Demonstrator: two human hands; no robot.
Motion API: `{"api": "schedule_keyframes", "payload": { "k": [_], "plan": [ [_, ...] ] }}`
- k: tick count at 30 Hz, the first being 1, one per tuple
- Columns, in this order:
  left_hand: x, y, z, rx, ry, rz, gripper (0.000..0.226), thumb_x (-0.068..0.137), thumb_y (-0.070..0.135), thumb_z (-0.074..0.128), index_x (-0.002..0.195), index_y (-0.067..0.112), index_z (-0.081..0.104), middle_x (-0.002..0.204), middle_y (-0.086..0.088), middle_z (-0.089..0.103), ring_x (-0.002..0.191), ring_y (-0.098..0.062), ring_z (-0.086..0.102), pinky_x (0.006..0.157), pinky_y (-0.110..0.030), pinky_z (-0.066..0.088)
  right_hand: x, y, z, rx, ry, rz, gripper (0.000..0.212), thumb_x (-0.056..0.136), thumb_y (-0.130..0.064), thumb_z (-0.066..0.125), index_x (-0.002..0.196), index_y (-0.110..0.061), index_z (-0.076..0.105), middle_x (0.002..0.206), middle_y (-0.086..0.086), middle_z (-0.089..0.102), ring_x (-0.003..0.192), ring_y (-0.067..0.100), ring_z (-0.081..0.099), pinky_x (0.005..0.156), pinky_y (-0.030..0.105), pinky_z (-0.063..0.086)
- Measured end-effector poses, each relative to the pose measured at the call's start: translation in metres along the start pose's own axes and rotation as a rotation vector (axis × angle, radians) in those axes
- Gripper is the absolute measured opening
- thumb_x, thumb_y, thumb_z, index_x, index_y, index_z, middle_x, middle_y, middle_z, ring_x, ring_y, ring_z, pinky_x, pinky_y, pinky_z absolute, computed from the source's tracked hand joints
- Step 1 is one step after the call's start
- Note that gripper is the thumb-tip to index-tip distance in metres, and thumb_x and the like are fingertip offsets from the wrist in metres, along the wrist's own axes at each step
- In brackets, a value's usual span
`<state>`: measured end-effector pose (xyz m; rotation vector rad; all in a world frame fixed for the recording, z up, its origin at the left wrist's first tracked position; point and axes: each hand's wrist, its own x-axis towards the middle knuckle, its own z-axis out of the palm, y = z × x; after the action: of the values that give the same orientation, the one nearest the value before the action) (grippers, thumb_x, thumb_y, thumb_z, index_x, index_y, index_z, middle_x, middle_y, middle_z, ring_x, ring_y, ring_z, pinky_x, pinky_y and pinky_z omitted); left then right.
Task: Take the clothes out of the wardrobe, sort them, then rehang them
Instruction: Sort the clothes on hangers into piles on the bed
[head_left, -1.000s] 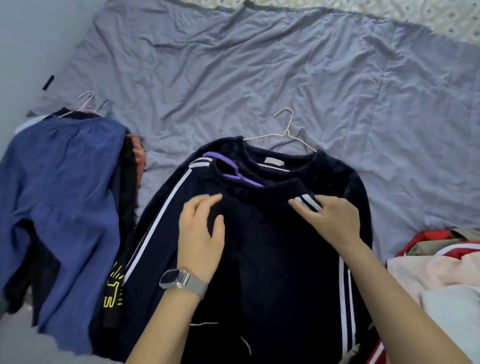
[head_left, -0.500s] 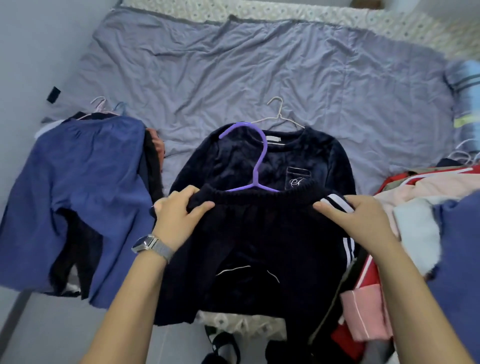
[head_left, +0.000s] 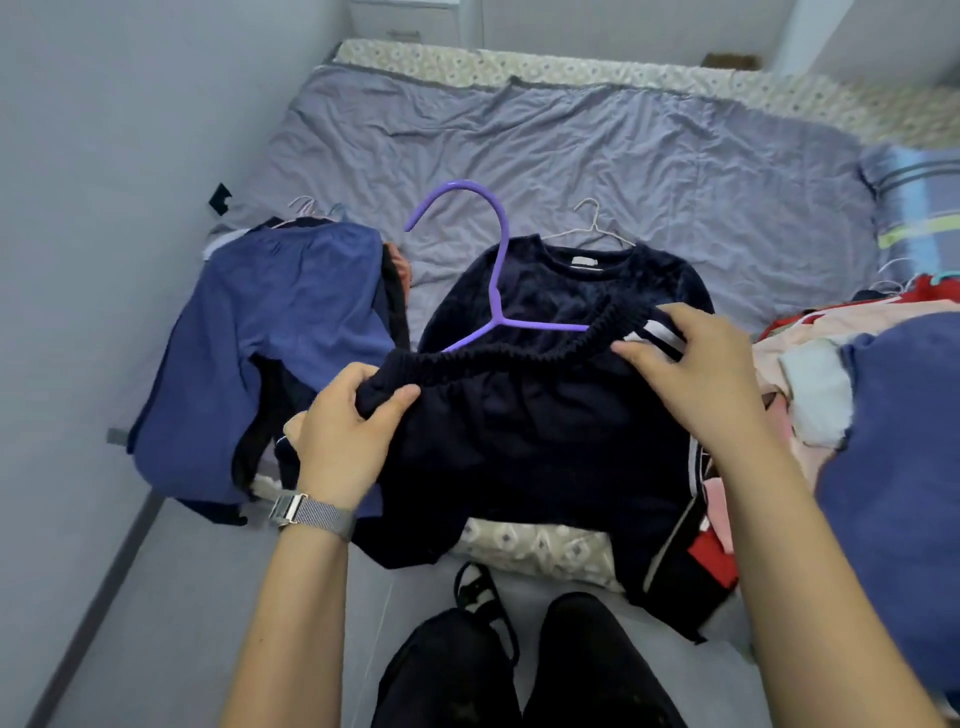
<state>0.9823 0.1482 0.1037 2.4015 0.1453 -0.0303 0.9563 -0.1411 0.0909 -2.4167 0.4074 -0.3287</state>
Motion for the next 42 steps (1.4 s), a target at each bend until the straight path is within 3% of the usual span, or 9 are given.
{"api": "schedule_keyframes", "payload": {
  "k": [5,8,11,16,22,27,34,38,42],
  "plan": [
    [-0.073,-0.01,-0.028,-0.034,0.052,-0.076,0.02,0.082,0.042,0.064,0.077,0.023,0.058,0.068,0.006,0.064,0.074,-0.004,0.056,0.081,-0.029,0.021,-0.052,-0.019,-0.018,-0.036,-0.03,-0.071,0.038,0.076,-0.038,0.074,0.104,-0.012,0.068,0.095,0.004,0.071,0.095,0.03,0.059,0.078,0.033,0.04],
    [-0.108,-0.012,-0.039,-0.049,0.096,-0.093,0.019,0.081,0.041,0.066,0.077,0.024,0.059,0.068,0.005,0.064,0.076,-0.008,0.058,0.081,-0.03,0.024,-0.079,-0.03,-0.032,-0.01,-0.05,-0.092,0.036,0.075,-0.034,0.075,0.104,-0.014,0.069,0.093,0.004,0.072,0.095,0.03,0.061,0.082,0.039,0.046],
    [-0.129,-0.017,-0.059,-0.083,0.157,-0.093,0.017,0.079,0.04,0.068,0.079,0.025,0.06,0.072,0.006,0.066,0.08,-0.013,0.061,0.096,-0.041,0.035,-0.098,-0.051,-0.043,0.023,-0.047,-0.128,0.031,0.076,-0.03,0.076,0.103,-0.017,0.068,0.093,0.004,0.071,0.097,0.029,0.059,0.087,0.041,0.045],
    [-0.137,-0.032,-0.121,-0.11,0.256,-0.04,0.017,0.079,0.04,0.069,0.075,0.029,0.056,0.07,0.014,0.06,0.082,-0.015,0.06,0.1,-0.051,0.035,-0.112,-0.11,-0.043,0.15,-0.099,-0.206,0.038,0.071,-0.049,0.065,0.101,-0.026,0.065,0.099,-0.006,0.071,0.102,0.021,0.062,0.096,0.047,0.044],
    [-0.129,-0.079,-0.222,-0.221,0.379,-0.035,0.025,0.068,0.057,0.065,0.077,0.035,0.06,0.071,0.011,0.063,0.087,-0.026,0.065,0.091,-0.057,0.044,-0.122,-0.221,-0.022,0.158,-0.056,-0.373,0.028,0.077,-0.04,0.071,0.087,-0.015,0.064,0.087,0.003,0.07,0.086,0.025,0.063,0.076,0.043,0.047],
    [-0.122,-0.129,-0.307,-0.214,0.46,-0.017,0.022,0.061,0.065,0.058,0.072,0.046,0.06,0.069,0.012,0.061,0.089,-0.033,0.064,0.088,-0.063,0.044,-0.137,-0.308,0.015,0.253,-0.067,-0.453,0.027,0.076,-0.04,0.071,0.088,-0.016,0.065,0.085,-0.003,0.069,0.084,0.017,0.062,0.075,0.039,0.047],
    [-0.105,-0.177,-0.372,-0.16,0.549,0.036,0.013,0.068,0.058,0.061,0.074,0.047,0.057,0.072,0.019,0.057,0.091,-0.024,0.061,0.095,-0.056,0.041,-0.146,-0.374,0.059,0.272,-0.156,-0.497,0.026,0.076,-0.036,0.075,0.091,-0.016,0.067,0.082,-0.004,0.067,0.081,0.012,0.059,0.074,0.033,0.044],
    [-0.079,-0.187,-0.373,-0.113,0.537,0.045,0.015,0.08,0.042,0.067,0.084,0.03,0.06,0.077,0.018,0.059,0.096,-0.019,0.058,0.101,-0.042,0.03,-0.135,-0.378,0.076,0.261,-0.192,-0.461,0.025,0.076,-0.033,0.077,0.089,-0.014,0.067,0.082,-0.003,0.068,0.08,0.012,0.06,0.074,0.029,0.044],
    [-0.032,-0.189,-0.362,-0.089,0.473,0.005,0.015,0.083,0.041,0.065,0.081,0.028,0.057,0.075,0.016,0.058,0.093,-0.02,0.057,0.101,-0.045,0.033,-0.1,-0.383,0.09,0.208,-0.171,-0.452,0.026,0.077,-0.034,0.076,0.091,-0.015,0.066,0.082,-0.004,0.067,0.081,0.012,0.06,0.073,0.026,0.043]
  ]
}}
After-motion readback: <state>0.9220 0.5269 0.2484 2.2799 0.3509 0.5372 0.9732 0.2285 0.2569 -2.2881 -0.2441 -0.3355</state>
